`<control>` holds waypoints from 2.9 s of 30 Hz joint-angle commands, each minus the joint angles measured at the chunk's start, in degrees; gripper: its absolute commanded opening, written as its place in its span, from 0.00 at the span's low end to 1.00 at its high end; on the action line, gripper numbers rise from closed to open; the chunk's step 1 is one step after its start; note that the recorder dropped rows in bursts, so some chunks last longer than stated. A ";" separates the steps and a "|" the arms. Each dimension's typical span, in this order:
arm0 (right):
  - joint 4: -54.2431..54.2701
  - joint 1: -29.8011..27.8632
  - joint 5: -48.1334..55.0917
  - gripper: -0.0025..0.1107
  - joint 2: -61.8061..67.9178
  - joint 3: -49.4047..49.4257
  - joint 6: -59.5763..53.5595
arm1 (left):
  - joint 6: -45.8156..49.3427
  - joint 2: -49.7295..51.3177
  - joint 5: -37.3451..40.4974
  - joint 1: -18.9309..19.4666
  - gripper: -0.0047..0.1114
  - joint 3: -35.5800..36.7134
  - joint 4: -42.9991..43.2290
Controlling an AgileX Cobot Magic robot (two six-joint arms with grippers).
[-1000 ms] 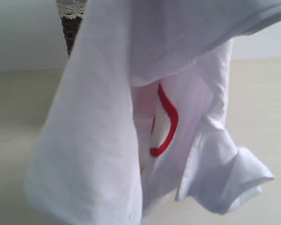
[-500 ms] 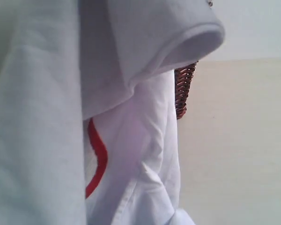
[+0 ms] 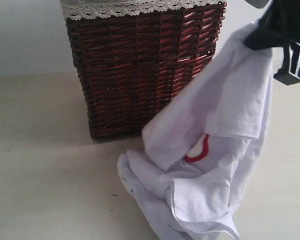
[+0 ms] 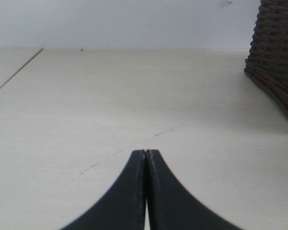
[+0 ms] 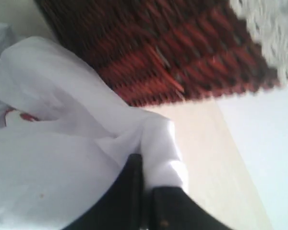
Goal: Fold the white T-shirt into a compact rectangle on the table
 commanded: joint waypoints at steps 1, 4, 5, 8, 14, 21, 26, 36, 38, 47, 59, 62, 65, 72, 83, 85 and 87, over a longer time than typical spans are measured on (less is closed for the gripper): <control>-8.88 -3.08 5.19 0.04 1.72 -0.37 6.32 | 0.07 -0.39 -0.24 0.02 0.04 0.18 0.22; -8.88 -5.14 9.44 0.15 2.61 -0.12 6.45 | 0.07 -0.39 -0.24 0.02 0.04 0.18 0.22; -9.16 -5.72 9.72 0.21 2.72 0.36 7.45 | 0.07 -0.39 -0.24 0.02 0.04 0.18 0.22; -13.27 -6.80 8.52 0.37 2.61 3.31 12.05 | 0.07 -0.39 -0.24 0.02 0.04 0.18 0.22; -30.83 -9.72 4.50 0.51 1.71 9.25 27.80 | 0.07 -0.39 -0.24 0.02 0.04 0.18 0.22; -39.45 -14.49 -9.45 0.51 -0.54 12.29 42.86 | 0.07 -0.39 -0.24 0.02 0.04 0.18 0.22; -4.46 -14.33 -17.86 0.51 -2.15 14.52 15.86 | 0.07 -0.39 -0.24 0.02 0.04 0.18 0.22; 13.92 -14.33 -15.24 0.51 4.84 25.17 -18.31 | 0.07 -0.39 -0.24 0.02 0.04 0.18 0.22; 11.07 -14.33 -19.64 0.51 6.64 26.33 -16.15 | 0.07 -0.39 -0.24 0.02 0.04 0.18 0.22; 9.79 -14.33 -22.66 0.48 13.38 26.58 -14.86 | 0.07 -0.39 -0.24 0.02 0.04 0.18 0.22; 3.09 -14.33 -26.41 0.44 19.64 26.58 -9.47 | 0.07 -0.39 -0.24 0.02 0.04 0.18 0.22; -1.55 -14.33 -27.19 0.26 19.74 26.58 -3.09 | 0.07 -0.39 -0.24 0.02 0.04 0.18 0.22; -6.17 -14.33 -27.59 0.05 19.74 26.44 1.47 | 0.07 -0.39 -0.24 0.02 0.04 0.18 0.22; -7.27 -14.33 -28.02 0.02 19.54 26.44 3.24 | 0.07 -0.39 -0.24 0.02 0.04 0.18 0.22; -7.38 -18.16 -45.10 0.02 8.86 26.44 6.71 | 0.07 -0.39 -0.24 0.02 0.04 0.18 0.22; -7.38 -21.46 -44.95 0.02 7.81 25.70 6.71 | 0.07 -0.39 -0.24 0.02 0.04 0.18 0.22; -7.38 -25.13 -43.73 0.02 7.66 24.99 6.71 | 0.07 -0.39 -0.24 0.02 0.04 0.18 0.22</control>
